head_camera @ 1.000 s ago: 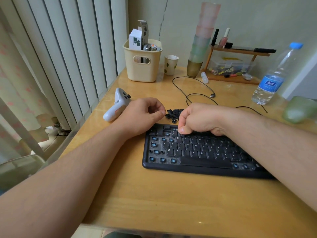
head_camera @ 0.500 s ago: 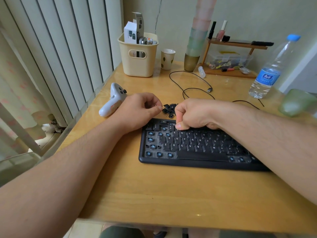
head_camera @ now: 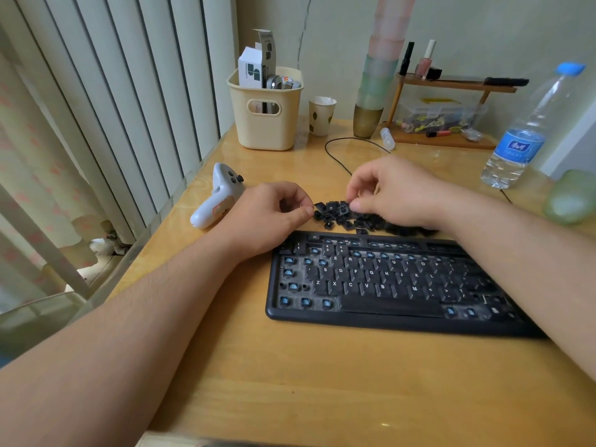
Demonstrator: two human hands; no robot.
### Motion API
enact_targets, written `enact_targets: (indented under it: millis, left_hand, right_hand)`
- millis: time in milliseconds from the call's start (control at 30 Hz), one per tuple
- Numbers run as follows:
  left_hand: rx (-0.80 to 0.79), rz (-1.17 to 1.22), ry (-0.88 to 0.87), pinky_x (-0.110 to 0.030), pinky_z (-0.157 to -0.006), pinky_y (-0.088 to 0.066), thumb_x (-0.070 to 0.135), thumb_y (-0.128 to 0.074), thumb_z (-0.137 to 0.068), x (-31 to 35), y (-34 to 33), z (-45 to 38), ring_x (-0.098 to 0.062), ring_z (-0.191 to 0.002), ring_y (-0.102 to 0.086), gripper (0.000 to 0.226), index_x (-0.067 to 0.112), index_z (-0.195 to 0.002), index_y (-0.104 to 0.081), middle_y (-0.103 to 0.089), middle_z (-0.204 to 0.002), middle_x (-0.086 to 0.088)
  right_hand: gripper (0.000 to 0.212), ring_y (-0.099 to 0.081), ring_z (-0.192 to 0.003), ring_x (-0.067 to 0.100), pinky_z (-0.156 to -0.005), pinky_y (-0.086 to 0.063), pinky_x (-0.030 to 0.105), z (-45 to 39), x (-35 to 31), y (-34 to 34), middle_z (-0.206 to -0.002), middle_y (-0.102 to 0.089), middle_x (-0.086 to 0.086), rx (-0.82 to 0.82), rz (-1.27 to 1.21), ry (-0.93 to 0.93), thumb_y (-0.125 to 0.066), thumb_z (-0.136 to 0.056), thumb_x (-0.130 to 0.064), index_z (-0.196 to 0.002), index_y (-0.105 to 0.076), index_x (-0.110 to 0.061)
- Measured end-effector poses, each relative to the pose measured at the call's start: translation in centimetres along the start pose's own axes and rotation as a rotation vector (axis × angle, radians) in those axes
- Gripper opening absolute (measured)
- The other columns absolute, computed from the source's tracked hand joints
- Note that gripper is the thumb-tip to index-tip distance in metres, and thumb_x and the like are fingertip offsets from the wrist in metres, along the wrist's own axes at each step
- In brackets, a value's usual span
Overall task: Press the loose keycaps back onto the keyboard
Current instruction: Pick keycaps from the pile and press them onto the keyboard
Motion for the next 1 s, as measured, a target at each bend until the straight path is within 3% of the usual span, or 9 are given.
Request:
enact_targets:
  millis: [100,267,400,467,533,600,667,867,1000]
  left_hand:
    - [0.0,-0.005,0.001,-0.021,-0.075,-0.049,0.038,-0.07,-0.096,0.0,-0.1,-0.2,-0.001,-0.074,-0.057,0.008,0.032,-0.093,-0.072,-0.07,-0.083,0.007]
    - [0.017,-0.02,-0.005,-0.025,-0.078,-0.05,0.037,-0.071,-0.095,0.2,-0.2,-0.2,-0.005,-0.077,-0.06,0.007,0.032,-0.09,-0.072,-0.07,-0.081,0.008]
    - [0.017,-0.02,-0.004,-0.027,-0.079,-0.052,0.036,-0.071,-0.095,0.3,-0.1,-0.1,-0.006,-0.079,-0.061,0.007,0.032,-0.09,-0.073,-0.071,-0.082,0.008]
    - [0.026,-0.02,-0.015,-0.028,-0.081,-0.052,0.036,-0.07,-0.095,0.6,0.1,0.0,-0.007,-0.08,-0.061,0.006,0.032,-0.091,-0.073,-0.071,-0.083,0.008]
    - [0.051,0.012,-0.025,-0.027,-0.078,-0.051,0.039,-0.07,-0.095,1.0,0.4,0.1,-0.006,-0.08,-0.061,0.005,0.034,-0.097,-0.071,-0.072,-0.087,0.008]
    - [0.061,0.104,-0.041,-0.024,-0.072,-0.048,0.041,-0.071,-0.096,1.6,0.5,0.4,-0.001,-0.074,-0.058,0.01,0.037,-0.104,-0.069,-0.073,-0.09,0.01]
    - [0.05,0.211,-0.068,-0.023,-0.073,-0.046,0.04,-0.072,-0.095,2.4,0.2,0.7,0.001,-0.072,-0.058,0.014,0.036,-0.108,-0.067,-0.074,-0.091,0.011]
    - [0.045,0.376,-0.115,-0.027,-0.073,-0.048,0.03,-0.077,-0.094,3.3,0.1,1.1,-0.007,-0.076,-0.064,0.01,0.021,-0.099,-0.075,-0.076,-0.089,0.002]
    - [0.027,0.348,-0.133,-0.034,-0.077,-0.054,0.028,-0.077,-0.093,3.6,0.1,1.3,-0.015,-0.079,-0.067,0.008,0.022,-0.096,-0.076,-0.076,-0.088,0.003]
  right_hand:
    - [0.021,-0.053,-0.085,0.001,-0.073,-0.043,0.028,-0.9,-1.3,-1.0,-0.096,-0.061,-0.016,-0.008,0.233,0.177,-0.073,-0.096,-0.024,-0.099,-0.076,-0.044]
    - [0.024,-0.042,-0.118,0.013,-0.101,-0.038,0.041,-2.1,-2.2,-4.2,-0.11,-0.054,-0.015,-0.12,0.479,0.288,-0.075,-0.092,-0.032,-0.11,-0.072,-0.048]
    - [0.012,-0.043,-0.115,0.015,-0.1,-0.041,0.044,-2.3,-2.3,-4.5,-0.106,-0.055,-0.013,-0.123,0.473,0.279,-0.074,-0.093,-0.033,-0.103,-0.073,-0.04]
    - [0.008,-0.05,-0.106,0.013,-0.091,-0.044,0.038,-2.1,-2.0,-4.0,-0.098,-0.059,-0.016,-0.069,0.331,0.265,-0.073,-0.094,-0.032,-0.099,-0.074,-0.039]
    - [0.01,-0.062,-0.092,0.009,-0.079,-0.048,0.029,-1.6,-1.0,-2.8,-0.089,-0.068,-0.014,0.076,-0.059,0.169,-0.075,-0.094,-0.027,-0.095,-0.076,-0.036]
    - [0.015,-0.069,-0.084,0.006,-0.08,-0.053,0.027,-0.3,0.0,-2.4,-0.087,-0.076,-0.007,0.181,-0.535,0.102,-0.075,-0.094,-0.015,-0.095,-0.077,-0.03]
    - [0.019,-0.071,-0.082,0.005,-0.082,-0.055,0.028,0.9,0.3,-2.8,-0.086,-0.078,-0.005,0.186,-0.764,0.081,-0.072,-0.094,-0.005,-0.097,-0.077,-0.024]
    - [0.024,-0.071,-0.079,0.017,-0.078,-0.057,0.034,2.3,0.3,-2.5,-0.083,-0.077,0.003,0.207,-0.833,0.116,-0.067,-0.095,0.003,-0.098,-0.075,-0.02]
    - [0.024,-0.073,-0.077,0.018,-0.074,-0.056,0.033,2.6,0.2,-2.6,-0.082,-0.077,0.003,0.212,-0.821,0.148,-0.065,-0.096,0.003,-0.101,-0.07,-0.02]
Point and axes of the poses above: each hand's wrist, its own z-axis away from the middle knuckle, its own y-axis out of the back of the hand, x = y × z, the point moved 7 cm from there along -z, towards the middle knuckle
